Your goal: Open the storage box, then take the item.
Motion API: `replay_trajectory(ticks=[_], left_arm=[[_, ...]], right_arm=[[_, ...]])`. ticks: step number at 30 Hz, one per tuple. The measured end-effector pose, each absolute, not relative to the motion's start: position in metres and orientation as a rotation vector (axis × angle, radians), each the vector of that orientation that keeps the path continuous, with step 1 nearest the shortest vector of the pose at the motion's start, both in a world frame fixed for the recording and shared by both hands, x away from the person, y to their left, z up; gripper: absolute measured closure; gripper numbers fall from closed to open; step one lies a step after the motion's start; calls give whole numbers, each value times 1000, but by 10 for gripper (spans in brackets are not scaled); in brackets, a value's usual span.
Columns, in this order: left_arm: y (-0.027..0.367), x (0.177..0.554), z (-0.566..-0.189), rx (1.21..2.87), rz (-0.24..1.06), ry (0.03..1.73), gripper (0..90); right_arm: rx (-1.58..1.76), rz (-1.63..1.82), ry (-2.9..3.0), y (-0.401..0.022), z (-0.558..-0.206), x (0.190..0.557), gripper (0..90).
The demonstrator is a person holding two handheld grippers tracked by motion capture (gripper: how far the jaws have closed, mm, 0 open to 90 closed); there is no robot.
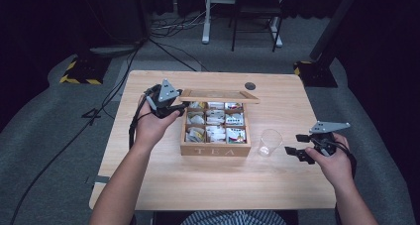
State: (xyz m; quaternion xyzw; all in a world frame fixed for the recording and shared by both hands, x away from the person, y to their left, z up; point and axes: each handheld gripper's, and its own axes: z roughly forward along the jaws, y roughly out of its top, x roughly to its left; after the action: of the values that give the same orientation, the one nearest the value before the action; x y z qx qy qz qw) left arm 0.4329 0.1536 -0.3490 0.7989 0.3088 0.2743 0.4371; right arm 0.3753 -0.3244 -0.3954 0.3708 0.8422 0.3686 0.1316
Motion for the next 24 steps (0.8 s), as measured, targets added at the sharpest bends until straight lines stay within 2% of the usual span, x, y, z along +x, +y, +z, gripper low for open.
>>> replay_trajectory(ticks=[14,24], left_arm=[[155,430,-353,1987,666,770,538],[155,432,-350,1986,669,772,542]], right_arm=[[964,1208,2420,-281,-355,363,337],[878,1302,2438,-221,-361,380,232]])
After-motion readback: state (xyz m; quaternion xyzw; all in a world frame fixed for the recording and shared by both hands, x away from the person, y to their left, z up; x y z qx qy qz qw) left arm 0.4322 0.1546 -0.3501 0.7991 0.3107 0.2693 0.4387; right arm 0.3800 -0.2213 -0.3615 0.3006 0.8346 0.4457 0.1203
